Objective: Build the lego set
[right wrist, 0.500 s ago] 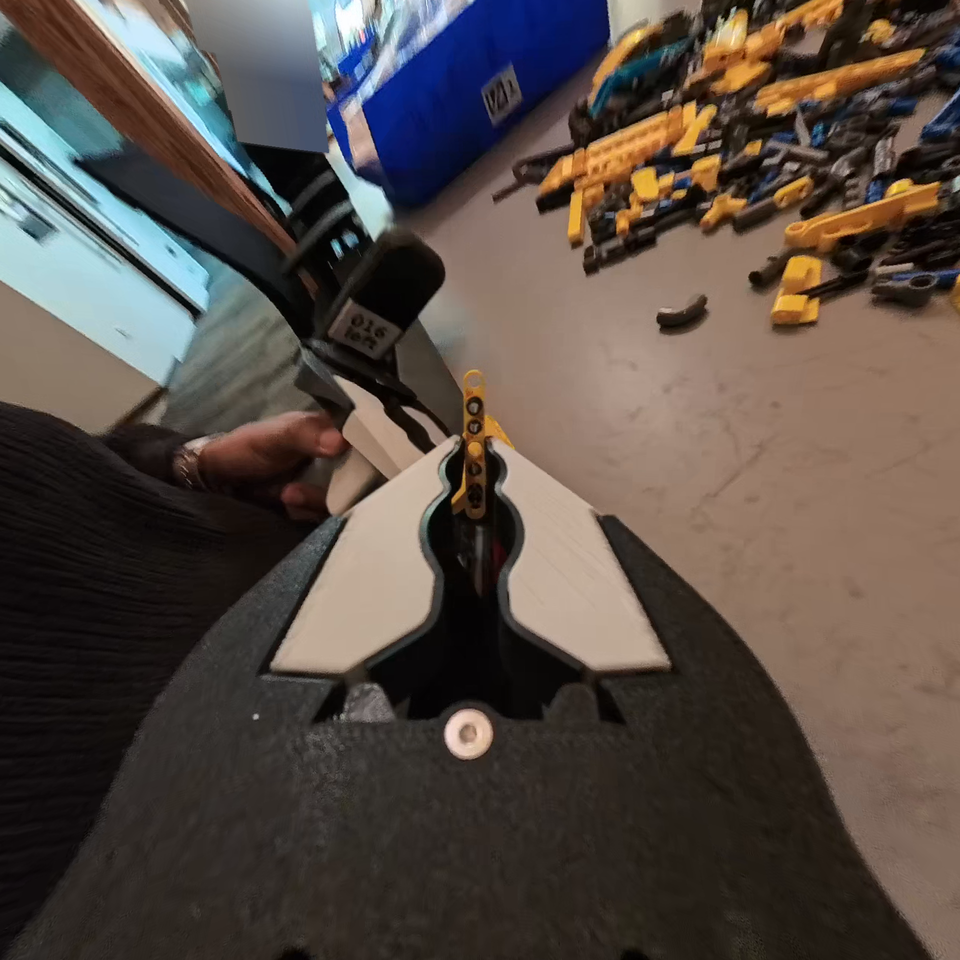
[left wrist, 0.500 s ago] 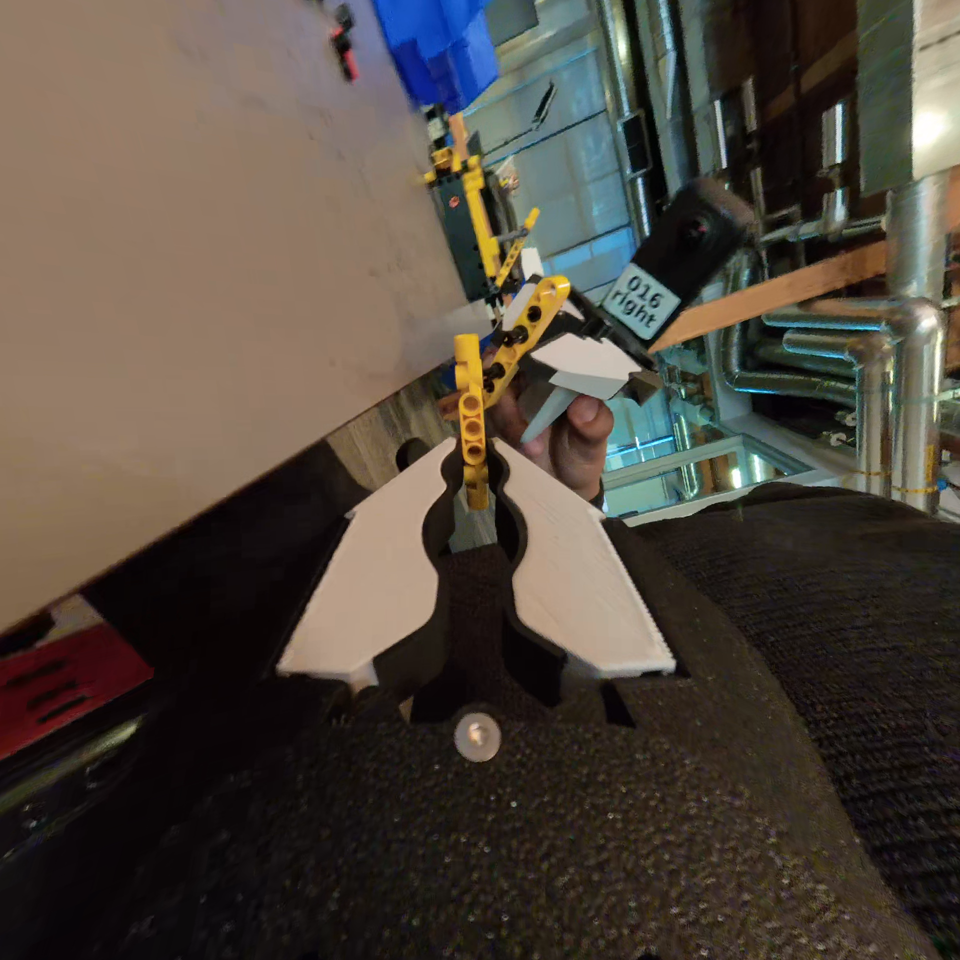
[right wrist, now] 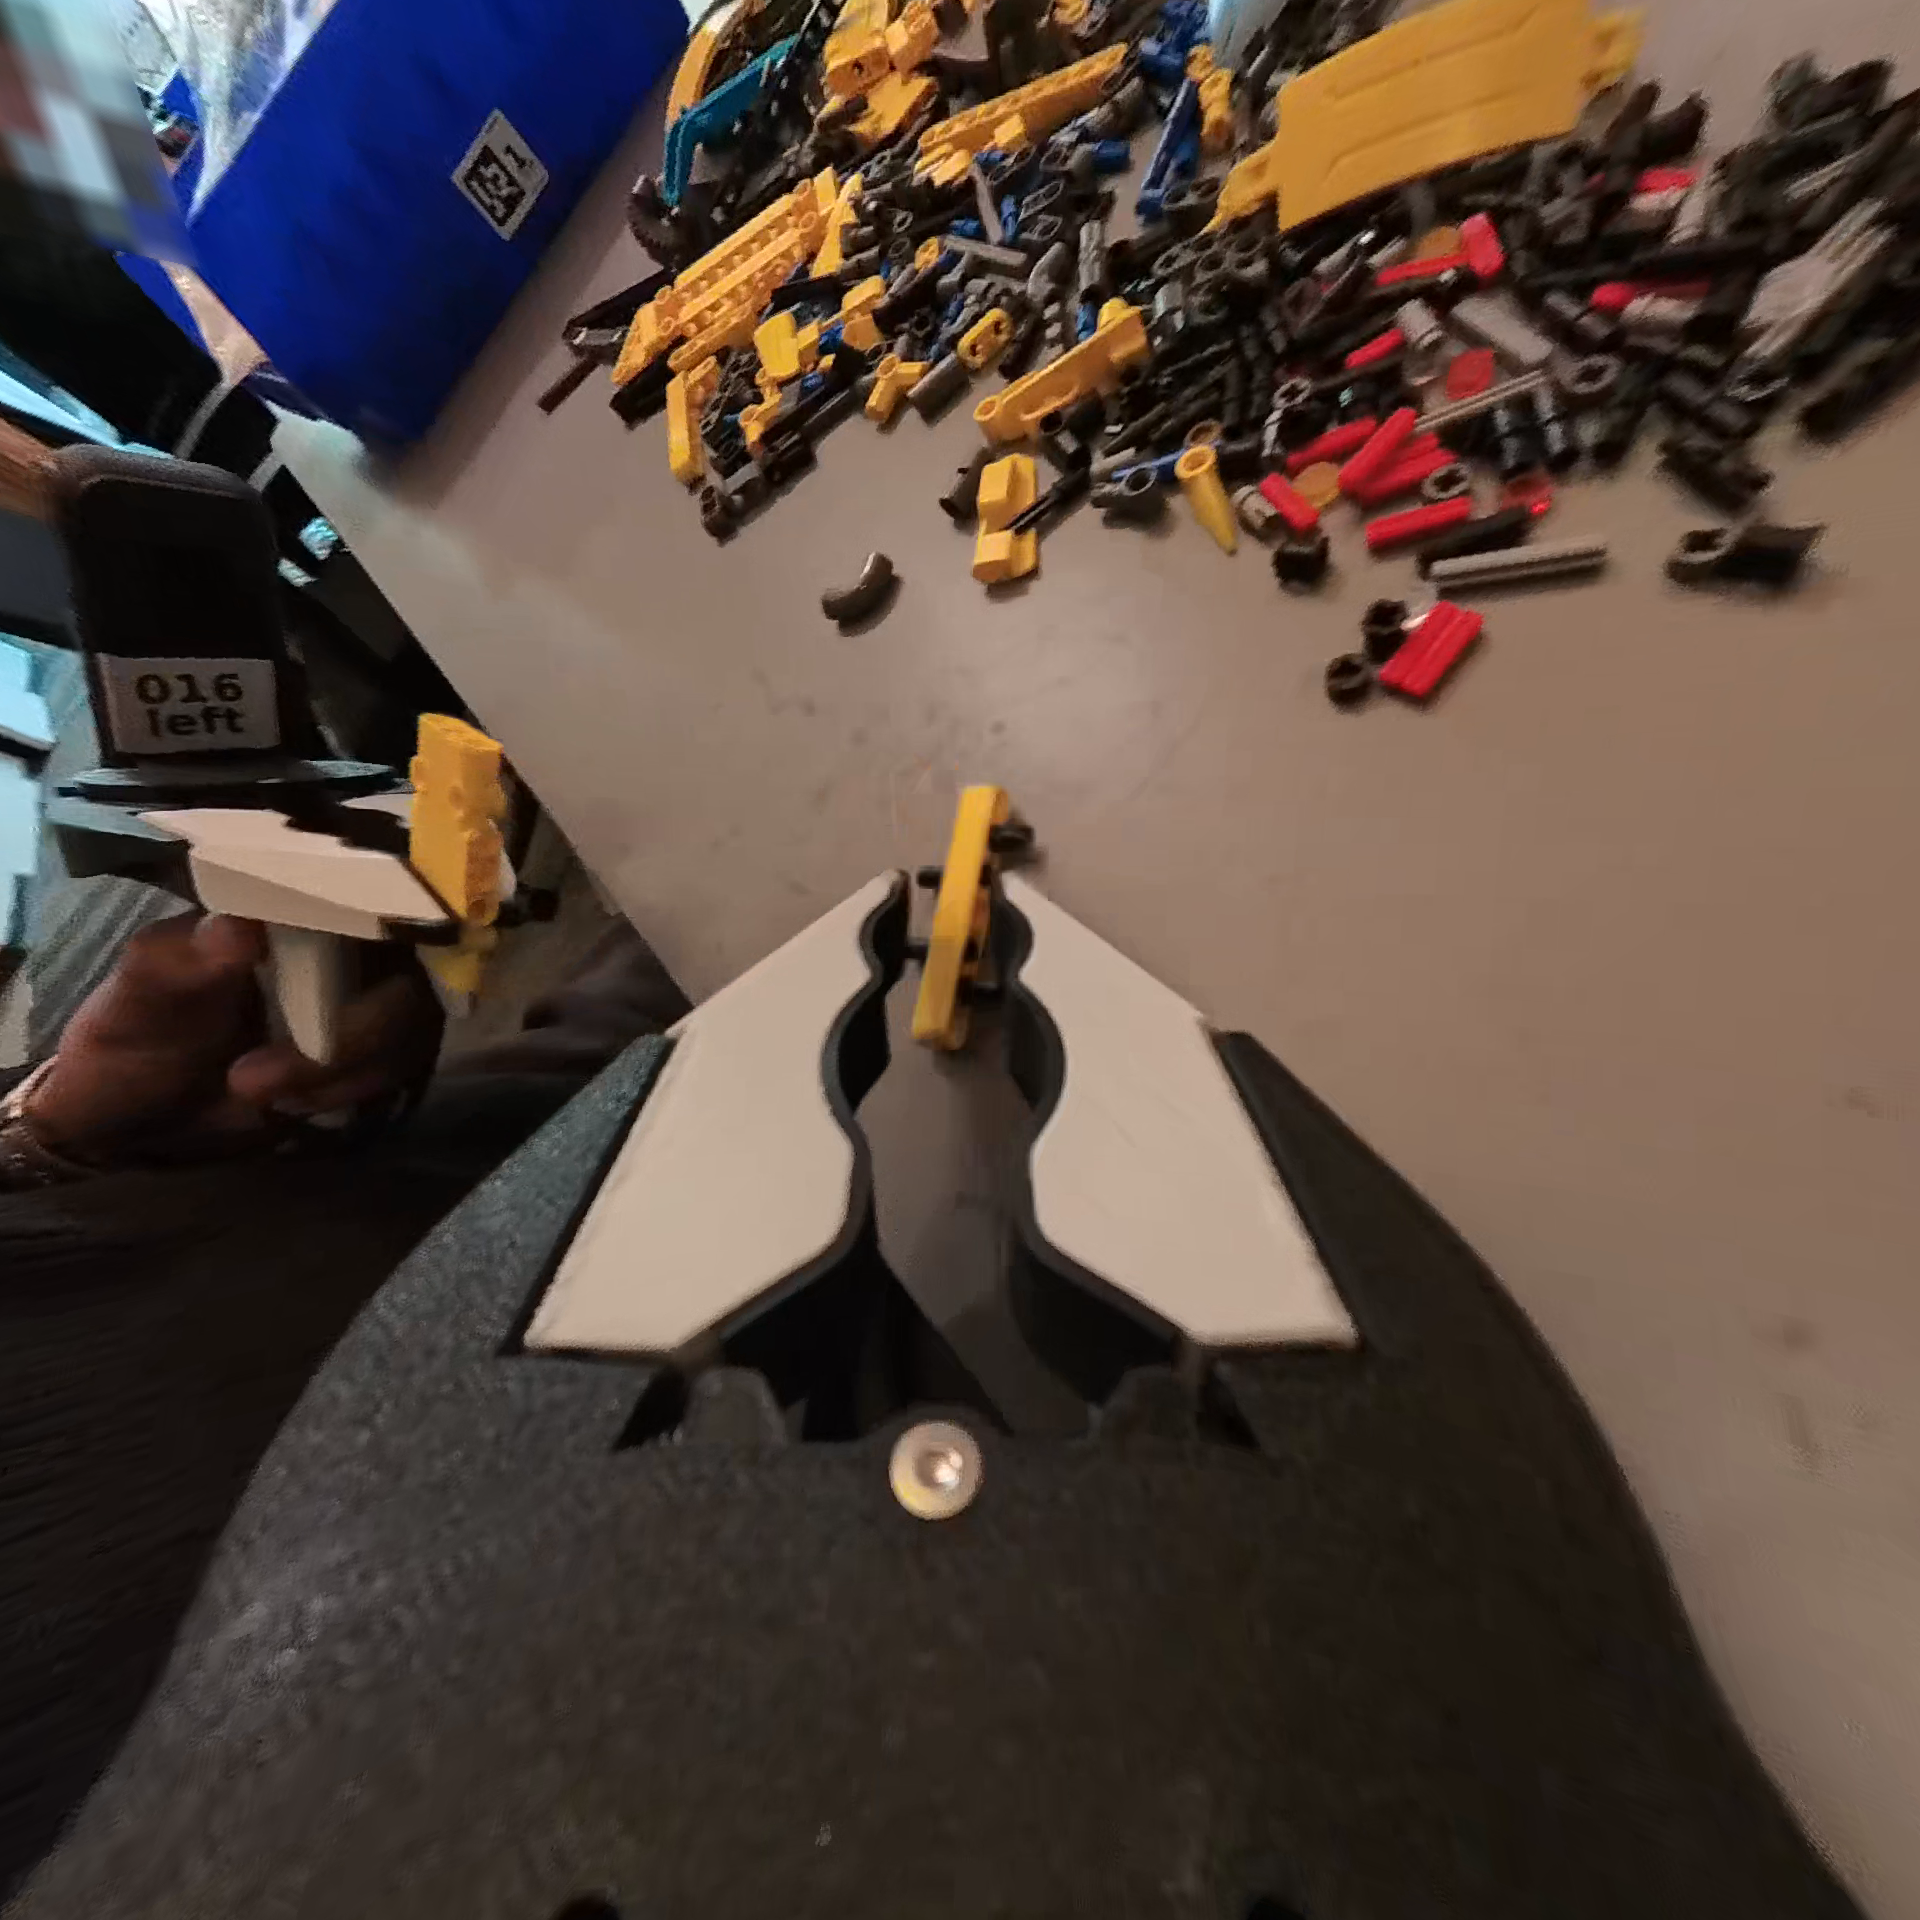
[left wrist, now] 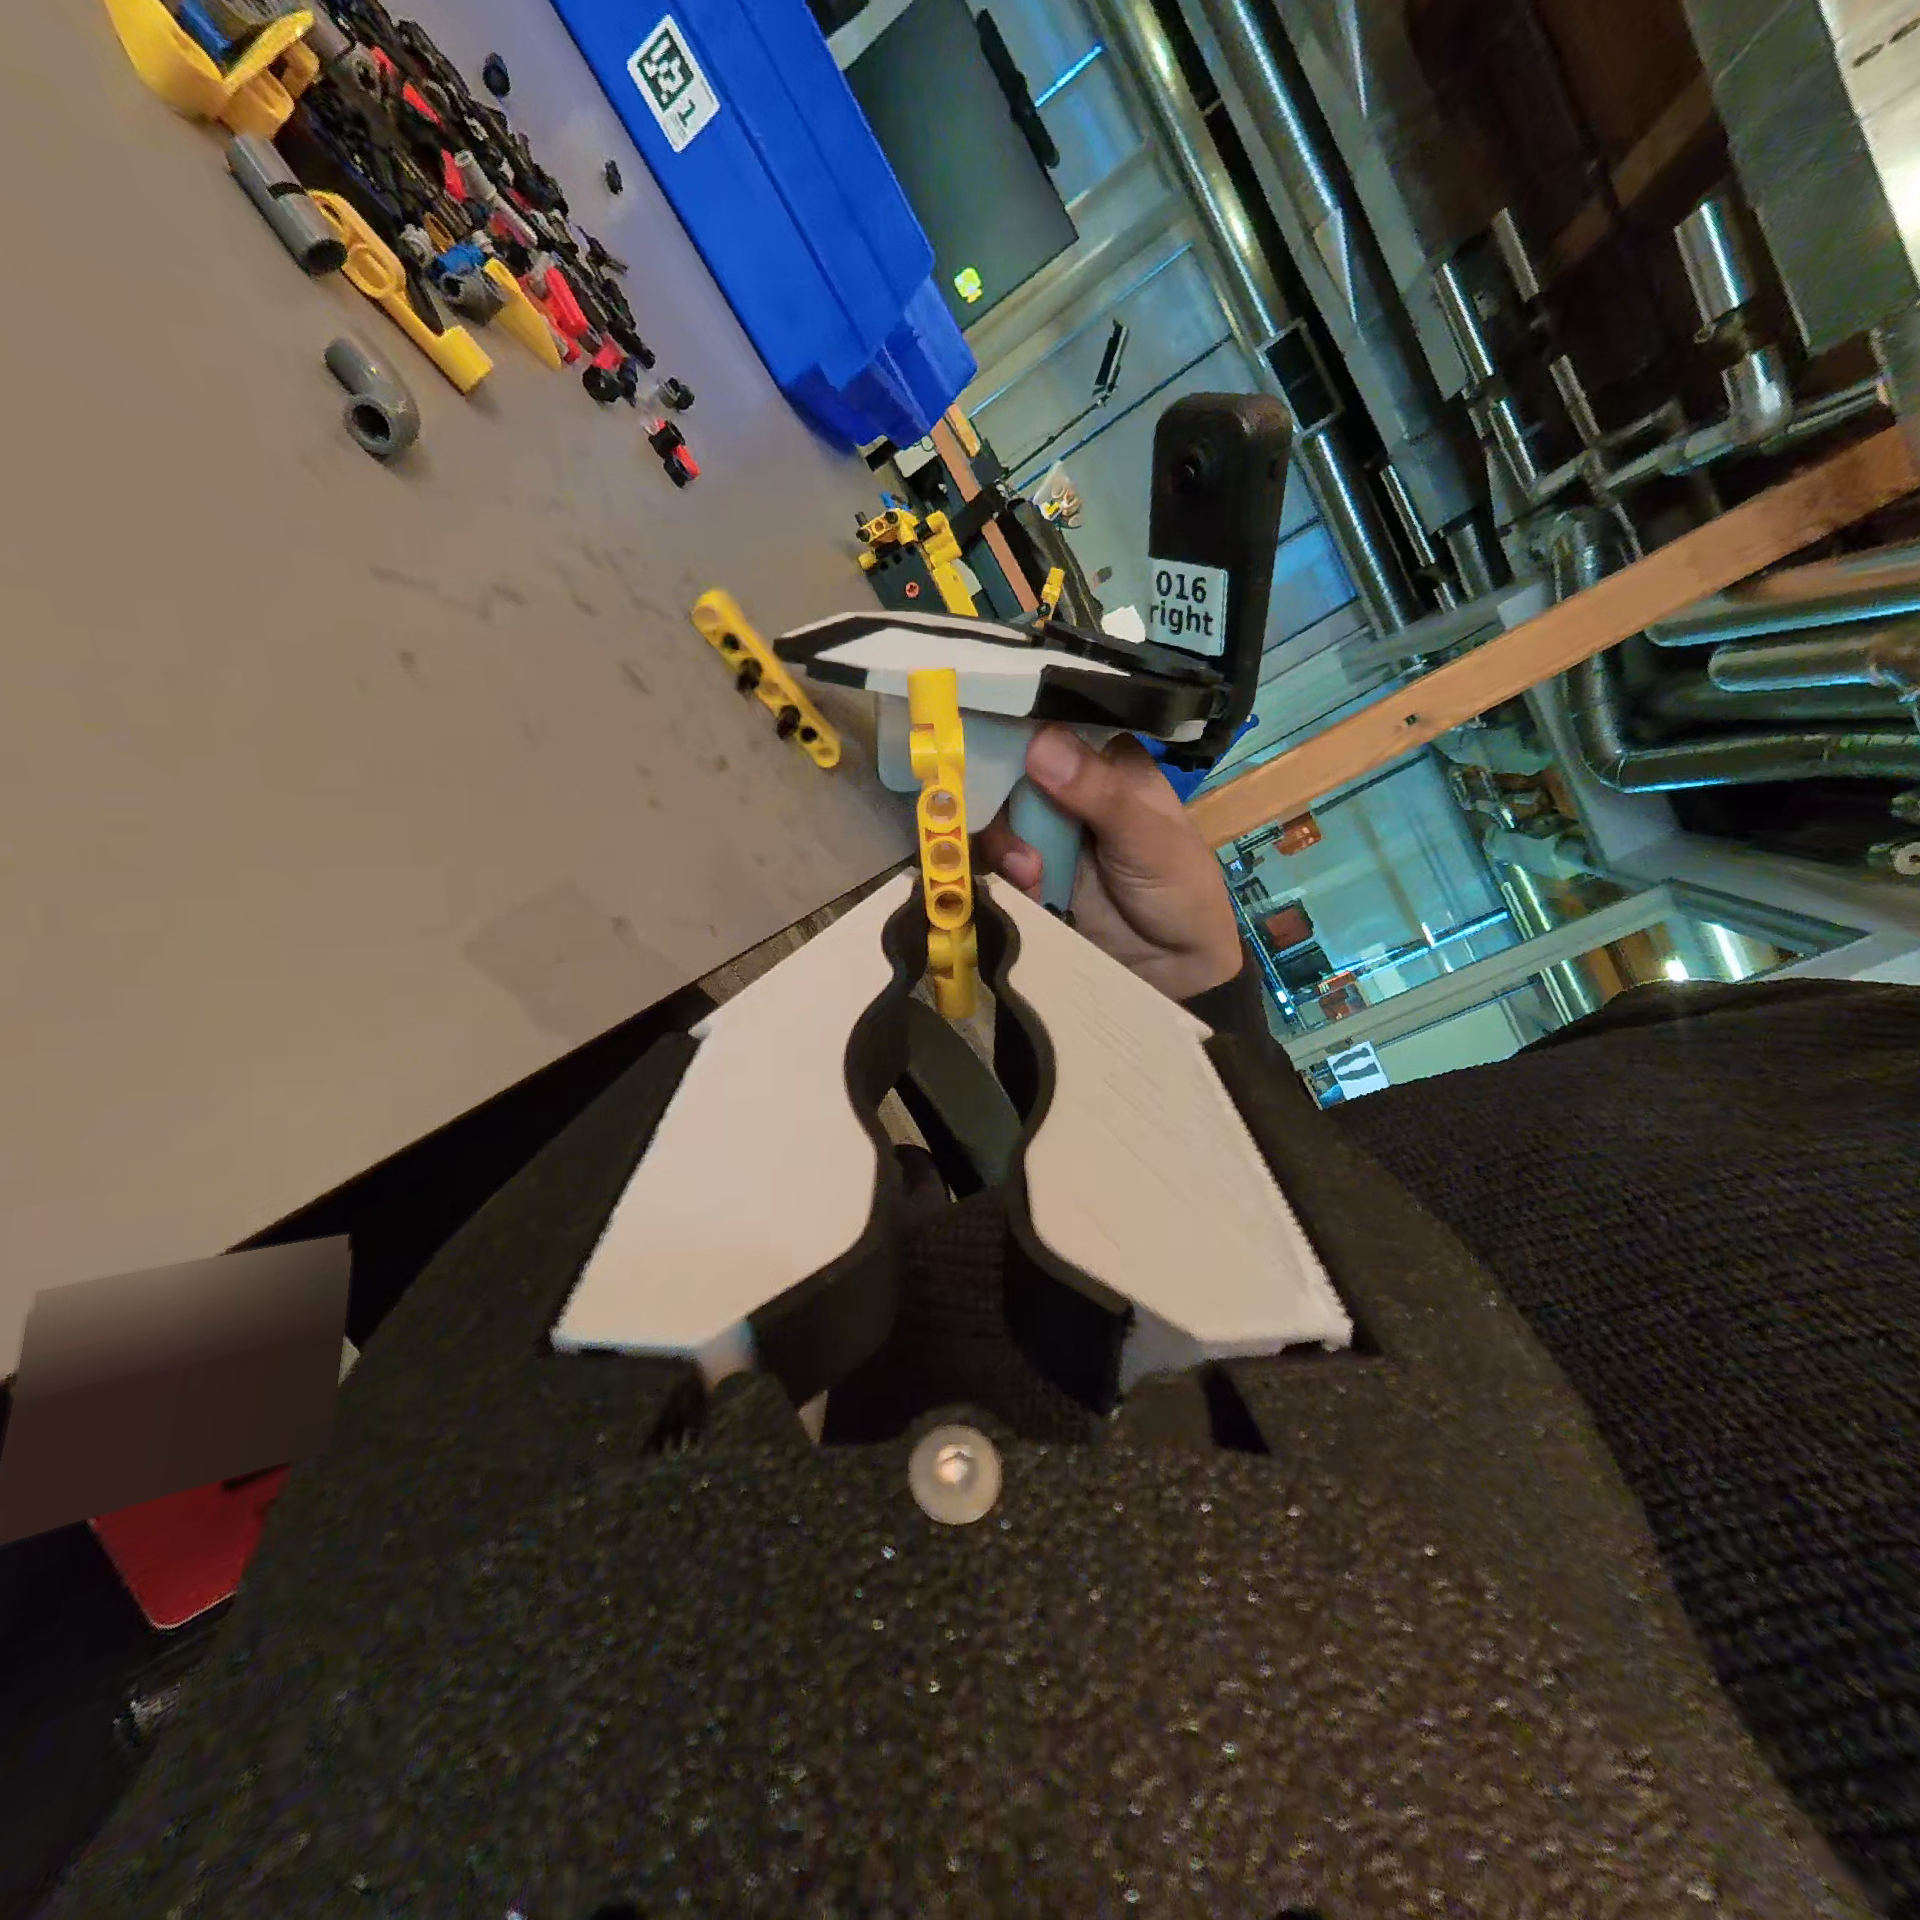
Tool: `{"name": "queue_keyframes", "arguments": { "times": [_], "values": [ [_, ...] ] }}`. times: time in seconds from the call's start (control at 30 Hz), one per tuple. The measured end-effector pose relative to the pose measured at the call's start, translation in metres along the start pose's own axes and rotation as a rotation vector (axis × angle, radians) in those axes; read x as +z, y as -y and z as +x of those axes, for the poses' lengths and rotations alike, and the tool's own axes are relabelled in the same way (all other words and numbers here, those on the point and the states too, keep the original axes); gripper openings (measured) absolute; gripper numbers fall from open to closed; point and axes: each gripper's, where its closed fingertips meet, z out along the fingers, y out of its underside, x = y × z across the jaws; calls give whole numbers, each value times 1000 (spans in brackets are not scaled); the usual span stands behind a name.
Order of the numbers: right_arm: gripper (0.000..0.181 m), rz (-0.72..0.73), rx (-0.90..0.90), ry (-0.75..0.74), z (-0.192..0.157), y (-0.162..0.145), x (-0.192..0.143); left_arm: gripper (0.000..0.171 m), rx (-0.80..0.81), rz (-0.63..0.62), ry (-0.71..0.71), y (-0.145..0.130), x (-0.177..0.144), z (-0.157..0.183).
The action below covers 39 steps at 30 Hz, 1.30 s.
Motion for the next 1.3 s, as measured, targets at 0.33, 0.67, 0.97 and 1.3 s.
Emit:
{"name": "queue_keyframes", "arguments": {
  "times": [0.33, 0.67, 0.97, 1.3],
  "values": [
    [29, 231, 33, 378, -83, 26, -22, 7, 91, -10, -43, 5, 9, 12],
    [7, 249, 116, 657, -115, 25, -17, 9, 172, -44, -115, -2, 13, 34],
    [6, 217, 122, 665, -115, 24, -20, 12, 135, -33, -165, 2, 10, 37],
    [14, 188, 78, 596, -108, 23, -19, 6, 166, -42, -136, 3, 9, 35]
  ]
}}
